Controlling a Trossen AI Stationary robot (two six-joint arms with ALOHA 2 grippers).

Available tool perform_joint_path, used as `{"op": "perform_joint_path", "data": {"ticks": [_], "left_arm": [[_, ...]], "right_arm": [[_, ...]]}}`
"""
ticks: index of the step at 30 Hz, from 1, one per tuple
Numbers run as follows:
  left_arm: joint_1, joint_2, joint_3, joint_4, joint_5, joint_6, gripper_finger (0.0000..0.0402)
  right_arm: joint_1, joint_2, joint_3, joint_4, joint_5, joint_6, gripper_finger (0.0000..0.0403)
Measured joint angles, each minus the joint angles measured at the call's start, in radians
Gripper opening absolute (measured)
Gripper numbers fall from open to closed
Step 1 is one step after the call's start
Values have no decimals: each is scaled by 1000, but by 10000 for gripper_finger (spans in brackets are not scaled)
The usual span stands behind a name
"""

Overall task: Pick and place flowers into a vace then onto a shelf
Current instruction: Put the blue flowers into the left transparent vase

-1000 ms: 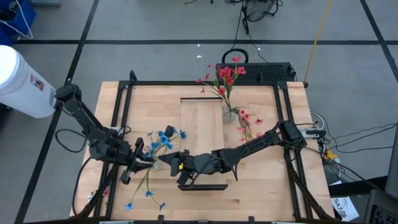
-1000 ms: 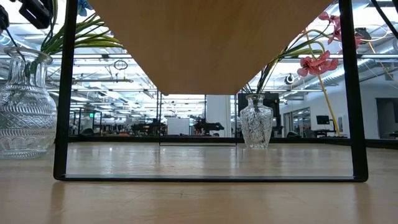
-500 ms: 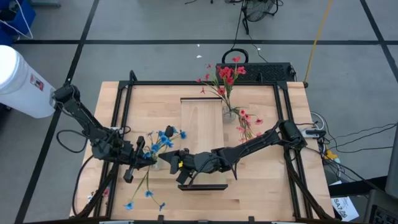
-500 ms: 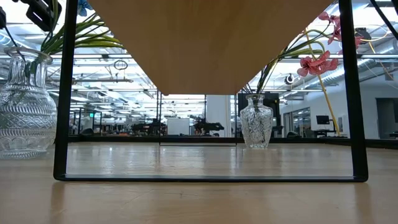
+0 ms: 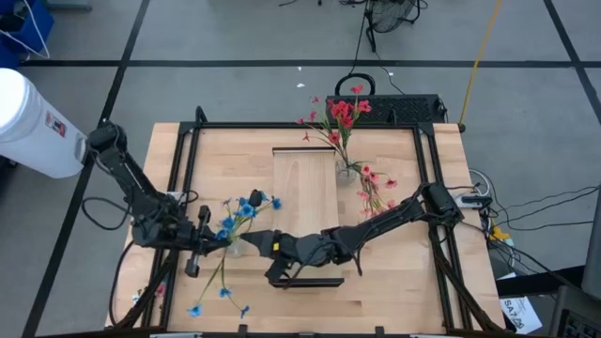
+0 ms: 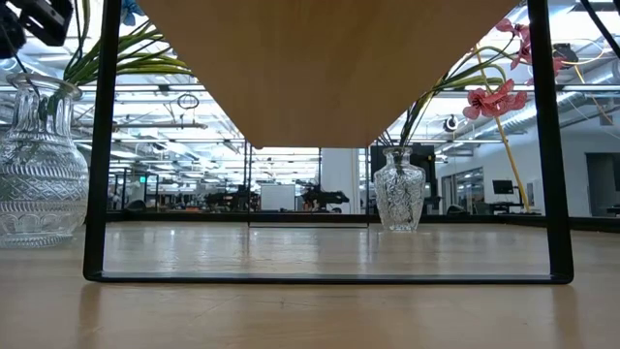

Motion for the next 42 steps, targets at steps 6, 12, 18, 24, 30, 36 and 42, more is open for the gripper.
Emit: {"op": "perform_joint_path", "data": {"ticks": [6,12,18,24,30,36,42], "left_arm": [[-72,0,0,-45,-111,25,2],[-106,1,0,-125,-138,8,1],[-111,1,-1,-215,-176,-34,1],[-110,1,-28,-248,-257,-94,1],[-94,1,-55,-244,-249,-125,1],[-93,1,-87,-191,-214,-139,0],[-92,1,-124,-165,-203,-158,1]], "right_arm": [[-2,-5,0,70,91,26,108],[-1,-5,0,116,154,43,137],[-1,-5,0,116,164,111,141],[-1,-5,0,124,210,171,142],[-3,-5,0,123,215,209,143],[-3,-5,0,124,215,210,143],[-4,-5,0,124,215,237,144]]}}
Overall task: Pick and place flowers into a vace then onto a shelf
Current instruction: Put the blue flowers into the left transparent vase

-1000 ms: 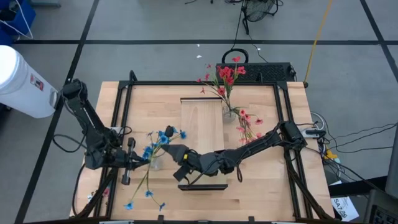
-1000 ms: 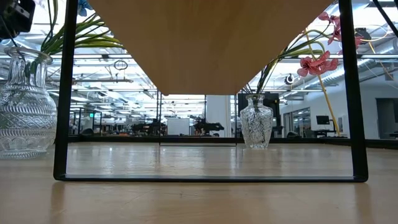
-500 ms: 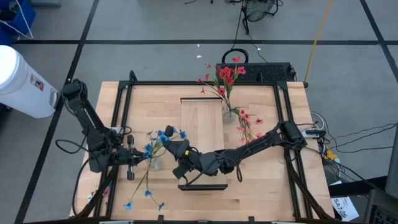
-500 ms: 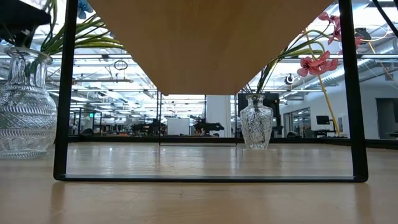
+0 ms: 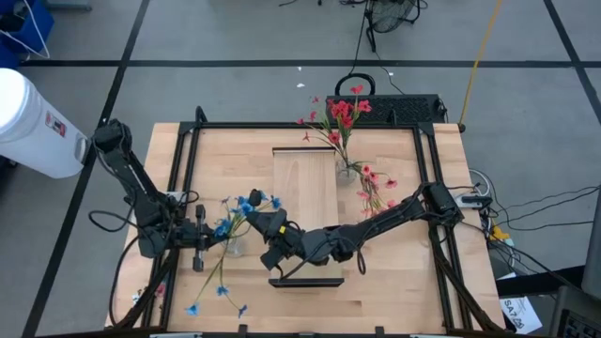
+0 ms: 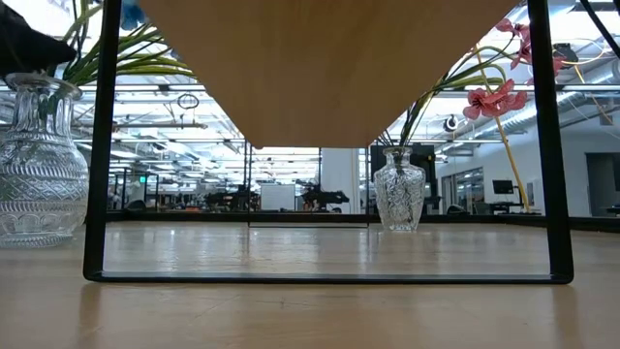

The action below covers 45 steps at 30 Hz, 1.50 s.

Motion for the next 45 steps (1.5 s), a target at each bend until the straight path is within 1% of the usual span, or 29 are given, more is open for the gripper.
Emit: {"op": "perform_joint_path", "data": {"ticks": [3,8,14,17,29,36,40,42,45], "left_arm": [[0,0,-24,-1,20,-31,1],[0,0,-49,-3,58,-126,10],[0,-1,-49,-1,191,-129,5],[0,-1,-48,1,215,-145,16],[-2,0,-48,60,245,-115,111],[-2,0,-49,81,245,-115,190],[-2,0,-50,89,225,-116,237],[-2,0,-50,90,226,-122,257],[-2,0,-50,93,251,-129,277]], "right_arm": [[0,0,0,0,0,1,144],[0,0,0,0,0,0,144],[-11,0,0,0,0,1,144],[-16,0,0,0,0,9,144],[-19,1,0,0,-2,9,144],[-19,1,0,0,-3,7,144],[-19,1,0,0,-2,1,144],[-19,1,0,0,-1,-1,144],[-19,1,0,0,0,-1,144]]}}
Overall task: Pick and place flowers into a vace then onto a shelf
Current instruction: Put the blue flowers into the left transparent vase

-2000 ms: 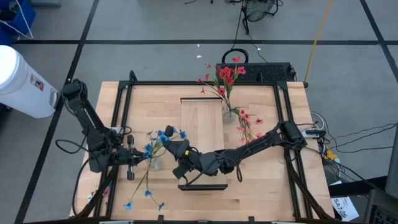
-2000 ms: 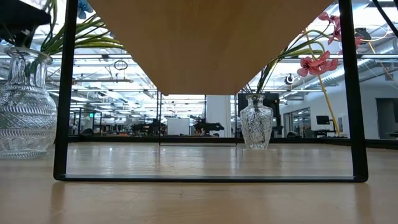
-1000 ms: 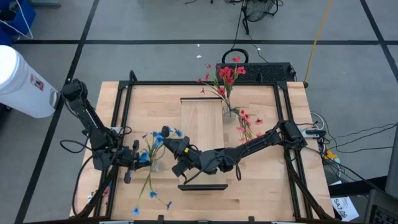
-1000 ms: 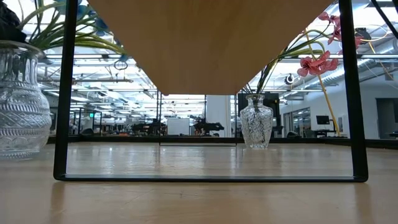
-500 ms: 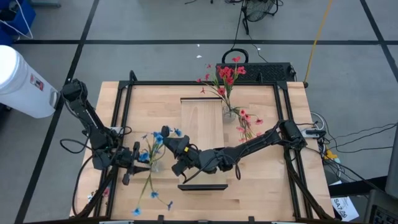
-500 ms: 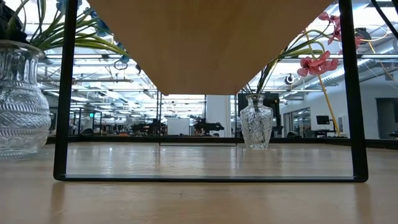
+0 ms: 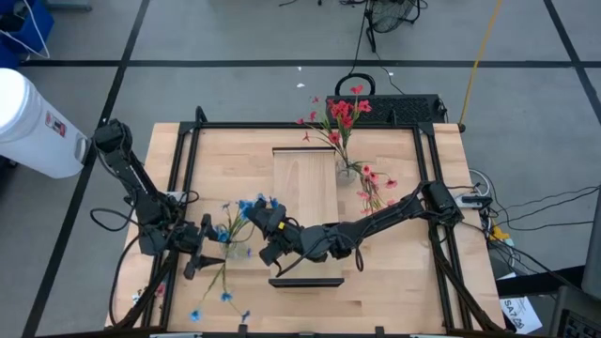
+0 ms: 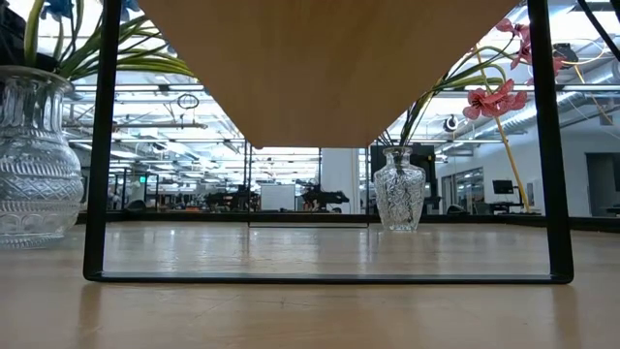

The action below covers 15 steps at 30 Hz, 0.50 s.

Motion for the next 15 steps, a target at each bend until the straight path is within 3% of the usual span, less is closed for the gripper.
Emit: {"op": "perform_joint_path", "data": {"ticks": [10,15], "left_arm": [[-33,-3,0,6,-7,-7,274],[-80,-5,0,0,-143,27,258]], "right_arm": [[0,0,0,0,1,0,144],[0,0,0,0,4,0,144]]}}
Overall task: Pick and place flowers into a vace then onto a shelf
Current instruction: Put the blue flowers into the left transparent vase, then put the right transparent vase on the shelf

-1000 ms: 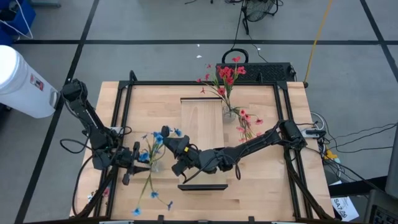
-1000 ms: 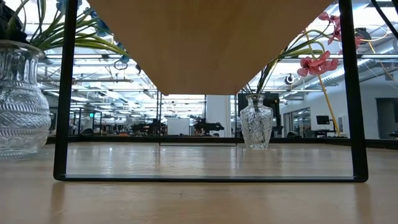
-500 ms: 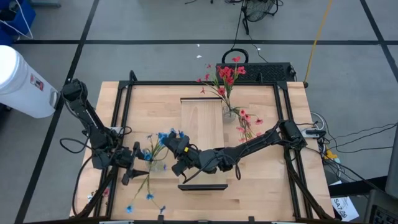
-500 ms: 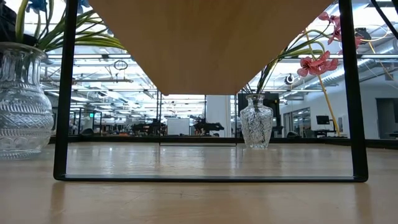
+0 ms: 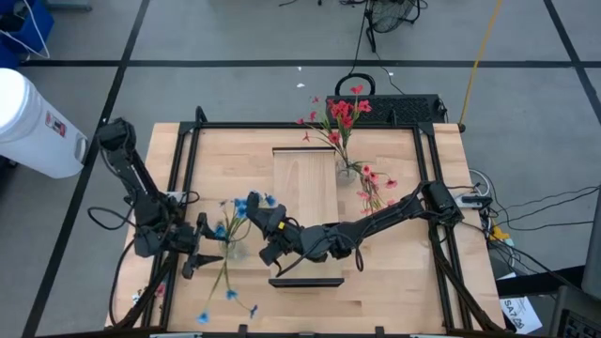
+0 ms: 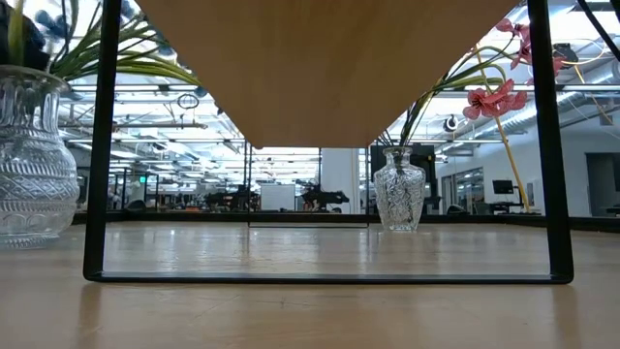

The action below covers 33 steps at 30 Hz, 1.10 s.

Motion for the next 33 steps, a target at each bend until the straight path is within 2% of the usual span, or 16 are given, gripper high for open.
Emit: {"op": "perform_joint_path", "data": {"ticks": [5,8,14,16,19,24,27,29,33], "left_arm": [[-52,-11,0,12,-45,48,247],[-89,-17,0,12,-33,60,247],[-170,-23,0,106,-60,176,250],[-207,-23,0,131,-97,218,250],[-265,-23,0,177,-217,284,250],[-349,-24,0,348,-455,442,250],[-387,-24,1,484,-505,600,250],[-400,-24,1,610,-487,719,250],[-419,-42,2,812,-321,966,250]], "right_arm": [[0,0,0,0,27,0,144],[0,0,0,0,45,-3,144],[2,0,0,2,49,3,144],[4,-5,0,0,55,24,144],[8,-27,0,-13,82,84,144],[20,-110,0,-187,93,313,144],[22,-181,-9,-394,28,550,144],[20,-240,-28,-522,-46,725,144],[-2,-360,-84,-688,-249,1007,144]]}}
